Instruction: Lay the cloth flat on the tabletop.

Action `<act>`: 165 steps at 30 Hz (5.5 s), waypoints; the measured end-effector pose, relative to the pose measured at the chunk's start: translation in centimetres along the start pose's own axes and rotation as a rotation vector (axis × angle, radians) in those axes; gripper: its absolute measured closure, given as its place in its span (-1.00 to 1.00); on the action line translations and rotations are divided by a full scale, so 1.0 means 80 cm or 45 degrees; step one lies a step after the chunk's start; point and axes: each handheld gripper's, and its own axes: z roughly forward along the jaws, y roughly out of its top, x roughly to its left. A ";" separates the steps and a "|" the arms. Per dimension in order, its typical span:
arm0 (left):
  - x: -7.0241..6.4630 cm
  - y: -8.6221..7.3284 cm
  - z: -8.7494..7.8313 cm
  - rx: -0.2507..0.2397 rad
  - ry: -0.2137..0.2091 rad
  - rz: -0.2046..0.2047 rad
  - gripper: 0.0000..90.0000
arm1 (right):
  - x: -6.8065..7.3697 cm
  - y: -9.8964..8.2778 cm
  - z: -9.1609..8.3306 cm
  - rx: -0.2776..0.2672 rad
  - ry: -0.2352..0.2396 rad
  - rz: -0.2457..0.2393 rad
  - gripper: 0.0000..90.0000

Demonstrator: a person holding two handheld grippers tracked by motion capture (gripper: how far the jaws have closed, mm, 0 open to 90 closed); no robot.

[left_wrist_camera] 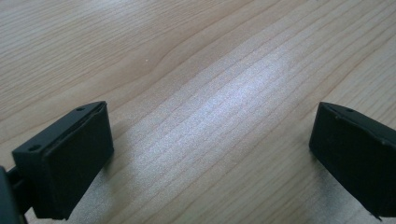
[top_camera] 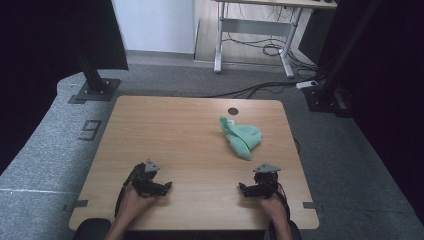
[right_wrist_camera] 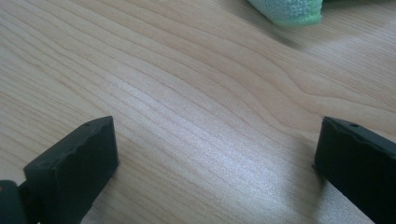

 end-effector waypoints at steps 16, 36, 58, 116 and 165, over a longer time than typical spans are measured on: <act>0.000 0.000 0.000 0.000 0.000 0.000 -1.00 | 0.001 0.013 0.000 0.002 0.055 0.032 -0.67; 0.000 0.001 0.001 -0.001 -0.001 0.001 -1.00 | -0.036 0.080 -0.012 -0.052 0.051 0.066 0.02; 0.000 0.001 0.001 0.000 -0.002 0.003 -1.00 | -0.056 0.107 0.050 0.075 0.056 0.057 0.56; -0.014 0.012 -0.007 -0.015 0.020 0.077 -0.81 | 0.072 0.180 0.016 -0.019 0.346 -0.199 0.08; -0.002 0.137 0.004 -0.103 0.017 0.050 0.03 | 0.005 0.113 0.004 -0.001 0.217 -0.070 0.36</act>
